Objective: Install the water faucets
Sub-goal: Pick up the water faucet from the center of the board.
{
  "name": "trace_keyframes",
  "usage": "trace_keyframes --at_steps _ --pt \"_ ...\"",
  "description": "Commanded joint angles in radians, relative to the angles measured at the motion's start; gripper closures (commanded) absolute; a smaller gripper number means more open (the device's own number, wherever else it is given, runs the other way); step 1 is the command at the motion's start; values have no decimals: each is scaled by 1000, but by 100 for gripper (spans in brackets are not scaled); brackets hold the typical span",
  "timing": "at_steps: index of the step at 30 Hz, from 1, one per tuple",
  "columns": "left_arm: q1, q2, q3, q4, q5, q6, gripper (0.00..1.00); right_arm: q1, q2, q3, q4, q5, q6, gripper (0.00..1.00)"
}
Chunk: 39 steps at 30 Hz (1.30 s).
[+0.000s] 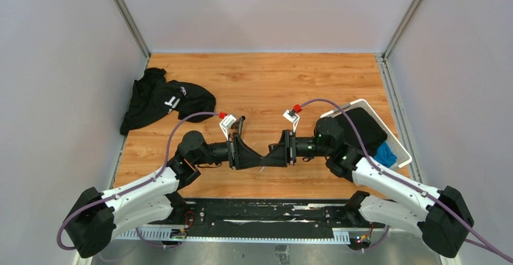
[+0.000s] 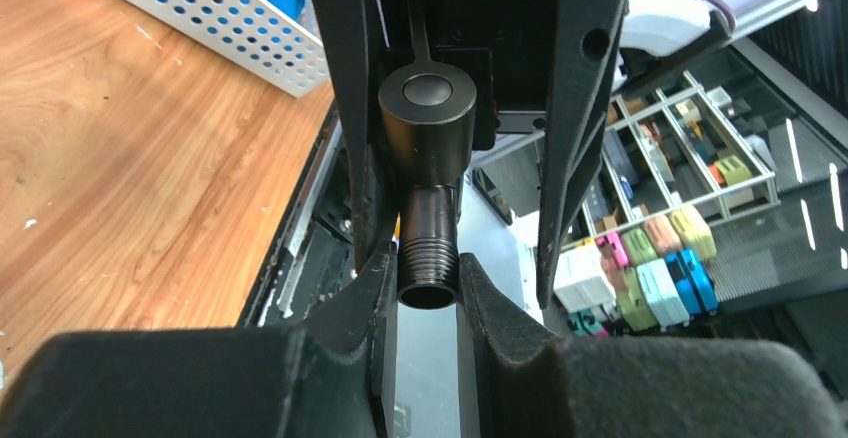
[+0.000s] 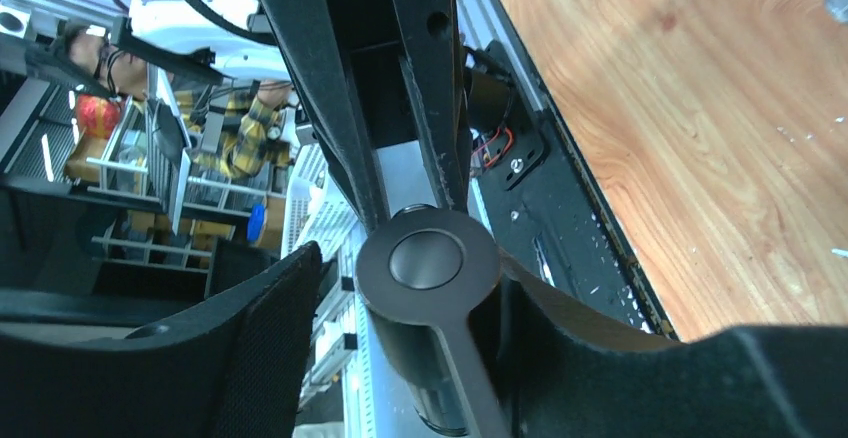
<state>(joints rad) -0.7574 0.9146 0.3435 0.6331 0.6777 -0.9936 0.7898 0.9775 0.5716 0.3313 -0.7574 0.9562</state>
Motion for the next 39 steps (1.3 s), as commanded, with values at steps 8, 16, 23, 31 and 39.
trace_keyframes --at_steps 8,16,23,31,39 --pt "6 -15 34 16 65 26 100 -30 -73 7 -31 -55 -46 47" --pt "6 -27 41 11 81 32 100 -66 -101 9 -80 -71 -69 55" --pt "6 -29 48 11 88 32 100 -66 -59 20 -37 -100 -60 62" --pt "6 -30 56 11 97 30 100 -66 -56 18 -26 -117 -66 60" --pt "6 -19 78 10 137 16 100 -65 -65 15 -38 -164 -153 63"
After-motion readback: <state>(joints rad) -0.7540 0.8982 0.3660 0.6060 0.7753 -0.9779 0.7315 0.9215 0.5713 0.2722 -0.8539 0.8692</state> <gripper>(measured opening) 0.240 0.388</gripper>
